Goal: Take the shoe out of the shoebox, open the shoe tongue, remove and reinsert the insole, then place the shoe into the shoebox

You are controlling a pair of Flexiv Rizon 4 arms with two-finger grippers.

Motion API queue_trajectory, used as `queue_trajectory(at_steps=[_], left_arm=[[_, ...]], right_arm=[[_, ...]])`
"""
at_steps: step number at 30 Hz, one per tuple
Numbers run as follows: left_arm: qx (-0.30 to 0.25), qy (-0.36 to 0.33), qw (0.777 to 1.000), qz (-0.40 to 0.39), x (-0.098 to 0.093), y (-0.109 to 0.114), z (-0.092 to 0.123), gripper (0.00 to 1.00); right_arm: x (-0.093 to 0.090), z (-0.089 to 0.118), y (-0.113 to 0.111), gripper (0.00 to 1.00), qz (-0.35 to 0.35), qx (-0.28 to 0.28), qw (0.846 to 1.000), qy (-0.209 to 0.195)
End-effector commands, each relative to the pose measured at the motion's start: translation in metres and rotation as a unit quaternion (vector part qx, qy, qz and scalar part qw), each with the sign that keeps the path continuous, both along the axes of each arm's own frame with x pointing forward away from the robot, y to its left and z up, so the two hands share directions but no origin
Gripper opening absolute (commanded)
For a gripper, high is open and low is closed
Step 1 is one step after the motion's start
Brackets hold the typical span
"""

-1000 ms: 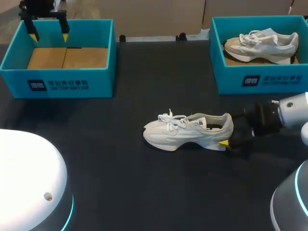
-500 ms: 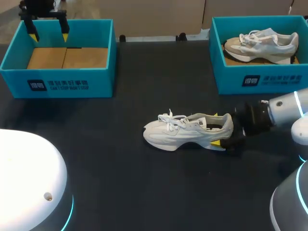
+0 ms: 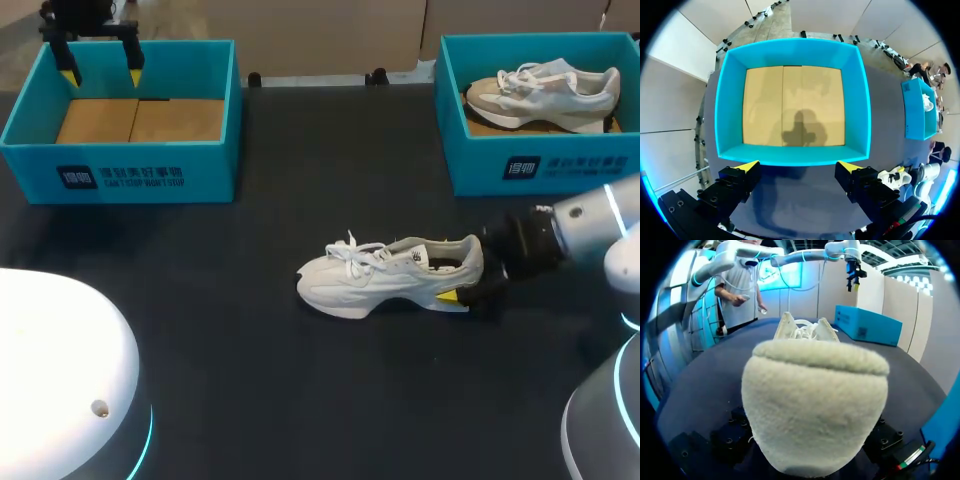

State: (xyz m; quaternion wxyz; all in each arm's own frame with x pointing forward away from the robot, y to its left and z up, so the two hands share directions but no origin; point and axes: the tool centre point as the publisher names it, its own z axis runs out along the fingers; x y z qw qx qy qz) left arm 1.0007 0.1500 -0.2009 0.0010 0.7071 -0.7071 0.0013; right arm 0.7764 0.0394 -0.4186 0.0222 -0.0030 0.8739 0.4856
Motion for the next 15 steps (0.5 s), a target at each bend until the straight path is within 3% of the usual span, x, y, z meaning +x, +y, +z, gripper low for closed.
queue_trajectory(at_steps=[1,15], left_arm=[[0.001,0.0,1.0,0.0,0.0,0.0,0.0,1.0],[0.001,0.0,1.0,0.0,0.0,0.0,0.0,1.0]], right_arm=[[-0.005,-0.002,0.002,0.0,0.005,-0.004,1.0,0.004],[-0.018,-0.004,0.019,0.0,0.006,-0.001,1.0,0.007]])
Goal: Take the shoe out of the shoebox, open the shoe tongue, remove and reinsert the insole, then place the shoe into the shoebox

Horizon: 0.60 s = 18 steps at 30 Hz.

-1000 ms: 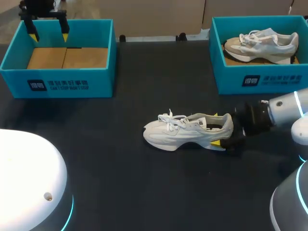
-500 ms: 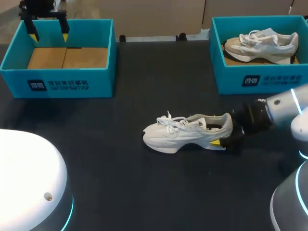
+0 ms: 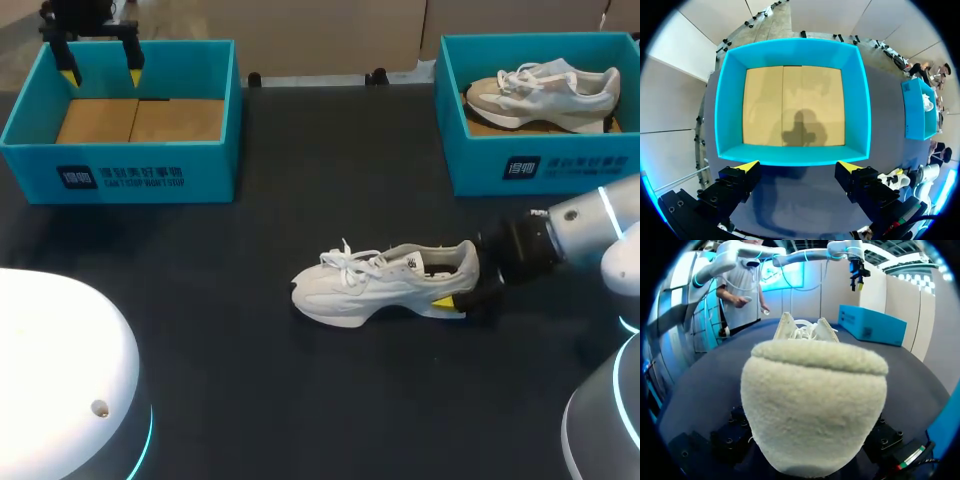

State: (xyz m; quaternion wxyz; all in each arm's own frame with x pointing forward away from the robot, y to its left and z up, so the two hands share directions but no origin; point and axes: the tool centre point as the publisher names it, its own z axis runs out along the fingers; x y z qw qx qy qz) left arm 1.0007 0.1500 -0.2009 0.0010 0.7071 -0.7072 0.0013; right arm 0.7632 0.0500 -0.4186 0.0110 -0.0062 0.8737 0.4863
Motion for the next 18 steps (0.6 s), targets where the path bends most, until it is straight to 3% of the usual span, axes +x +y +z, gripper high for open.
queue_trajectory(at_steps=[1,18], left_arm=[[0.001,0.0,1.0,0.0,-0.0003,-0.0001,0.0003,1.0],[0.001,0.0,1.0,0.0,-0.0003,-0.0001,0.0003,1.0]], right_arm=[[-0.0053,-0.0042,0.0086,0.0,-0.003,-0.001,1.0,-0.001],[-0.005,-0.0056,0.0099,0.0,-0.009,0.001,1.0,-0.005]])
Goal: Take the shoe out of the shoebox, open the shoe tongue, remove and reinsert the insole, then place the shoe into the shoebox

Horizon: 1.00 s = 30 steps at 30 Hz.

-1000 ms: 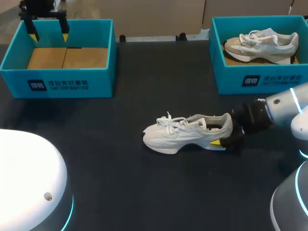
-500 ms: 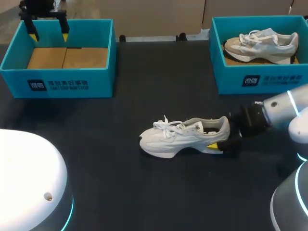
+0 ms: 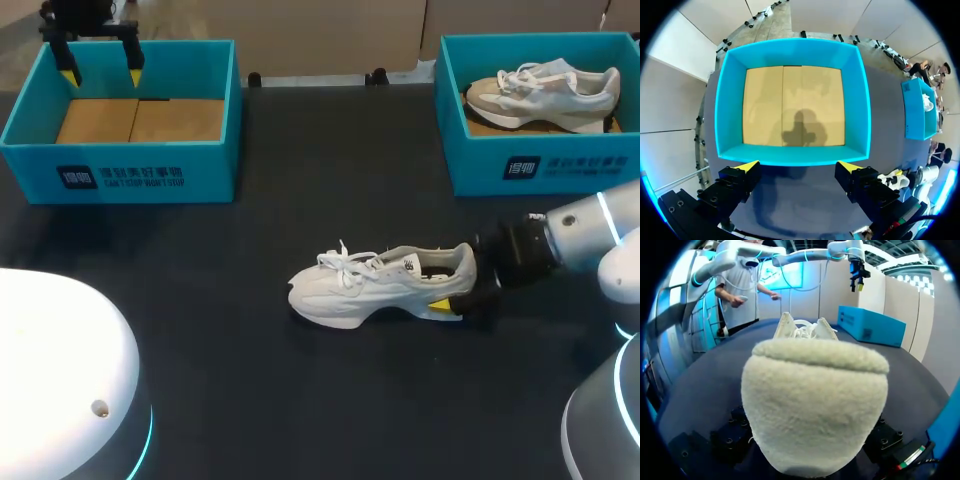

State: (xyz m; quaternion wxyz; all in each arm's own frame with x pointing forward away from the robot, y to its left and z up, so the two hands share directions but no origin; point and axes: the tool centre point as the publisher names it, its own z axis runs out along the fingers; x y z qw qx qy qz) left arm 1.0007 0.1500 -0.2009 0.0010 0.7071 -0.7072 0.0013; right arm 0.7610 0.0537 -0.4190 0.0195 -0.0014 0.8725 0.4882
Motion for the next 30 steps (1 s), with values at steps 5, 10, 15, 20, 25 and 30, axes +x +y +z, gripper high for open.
queue_trajectory(at_steps=[5,10,15,20,25,30], left_arm=[[0.001,0.0,1.0,0.0,0.0,0.0,0.0,1.0],[0.001,0.0,1.0,0.0,0.0,0.0,0.0,1.0],[-0.011,-0.011,1.0,0.015,-0.016,-0.024,0.016,1.0],[-0.007,-0.038,0.999,0.032,-0.033,-0.045,0.031,1.0],[-0.006,-0.05,0.998,0.046,-0.048,-0.055,0.038,1.0],[0.004,-0.051,0.998,0.048,-0.062,-0.063,0.037,1.0]], right_arm=[[-0.003,-0.005,0.006,0.0,-0.001,-0.002,1.0,0.0],[-0.003,-0.005,0.006,0.0,-0.001,-0.002,1.0,0.0],[-0.003,-0.005,0.006,0.0,-0.001,-0.002,1.0,0.0],[-0.003,-0.005,0.006,0.0,-0.001,-0.002,1.0,0.0],[-0.003,-0.005,0.006,0.0,-0.001,-0.002,1.0,0.0],[-0.003,-0.005,0.006,0.0,-0.001,-0.002,1.0,0.0]])
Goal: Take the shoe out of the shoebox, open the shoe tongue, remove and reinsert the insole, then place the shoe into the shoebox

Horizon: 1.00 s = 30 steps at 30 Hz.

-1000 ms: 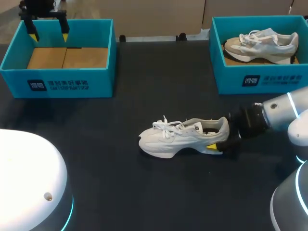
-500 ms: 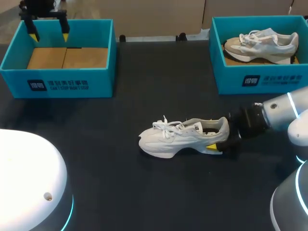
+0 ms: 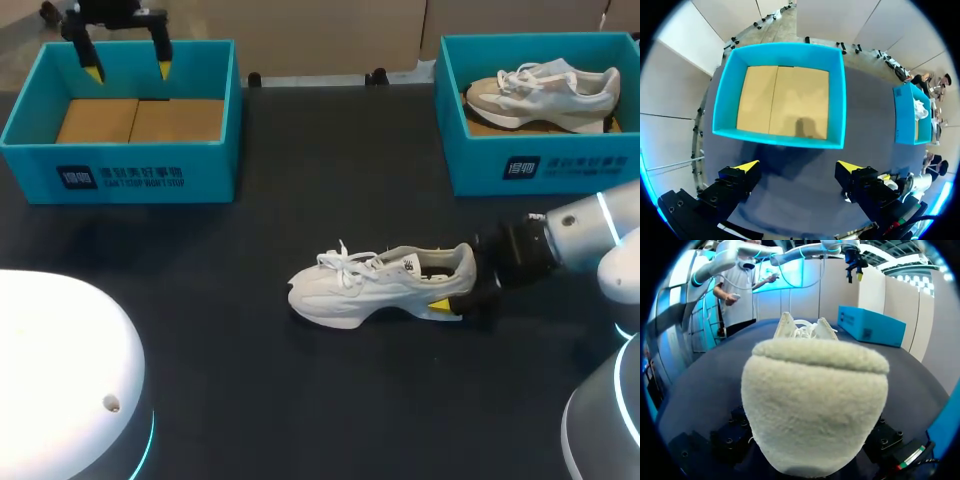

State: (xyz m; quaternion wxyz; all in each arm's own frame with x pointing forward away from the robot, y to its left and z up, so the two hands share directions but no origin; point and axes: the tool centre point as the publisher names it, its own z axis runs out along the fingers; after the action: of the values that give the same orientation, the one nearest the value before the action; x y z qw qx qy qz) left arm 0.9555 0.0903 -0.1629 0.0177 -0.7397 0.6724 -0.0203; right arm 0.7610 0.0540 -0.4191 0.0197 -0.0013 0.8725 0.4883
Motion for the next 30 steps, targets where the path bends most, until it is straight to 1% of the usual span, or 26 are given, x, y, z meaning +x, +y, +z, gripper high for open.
queue_trajectory(at_steps=[1,9,10,13,18,22,25,30], left_arm=[[0.009,-0.022,1.0,0.001,-0.019,-0.005,-0.003,1.0],[0.012,-0.002,1.0,-0.01,-0.032,-0.018,-0.017,1.0],[0.019,-0.009,1.0,-0.012,-0.034,-0.02,-0.018,1.0],[0.014,-0.005,1.0,-0.017,-0.043,-0.026,-0.02,1.0],[0.004,0.002,1.0,-0.008,-0.062,-0.042,-0.022,1.0],[0.004,0.0,1.0,0.01,-0.08,-0.059,-0.023,1.0],[0.003,-0.002,1.0,0.019,-0.096,-0.073,-0.024,1.0],[0.005,0.009,1.0,0.018,-0.126,-0.096,-0.034,1.0]], right_arm=[[-0.003,-0.005,0.006,0.0,-0.001,-0.002,1.0,0.0],[-0.003,-0.005,0.006,0.0,-0.001,-0.002,1.0,0.0],[-0.003,-0.005,0.006,0.0,-0.001,-0.002,1.0,0.0],[-0.003,-0.005,0.006,0.0,-0.001,-0.002,1.0,0.0],[-0.003,-0.005,0.006,0.0,-0.001,-0.002,1.0,0.0],[-0.003,-0.005,0.006,0.0,-0.001,-0.002,1.0,0.0],[-0.003,-0.005,0.006,0.0,-0.001,-0.002,1.0,0.0],[-0.003,-0.005,0.006,0.0,-0.001,-0.002,1.0,0.0]])
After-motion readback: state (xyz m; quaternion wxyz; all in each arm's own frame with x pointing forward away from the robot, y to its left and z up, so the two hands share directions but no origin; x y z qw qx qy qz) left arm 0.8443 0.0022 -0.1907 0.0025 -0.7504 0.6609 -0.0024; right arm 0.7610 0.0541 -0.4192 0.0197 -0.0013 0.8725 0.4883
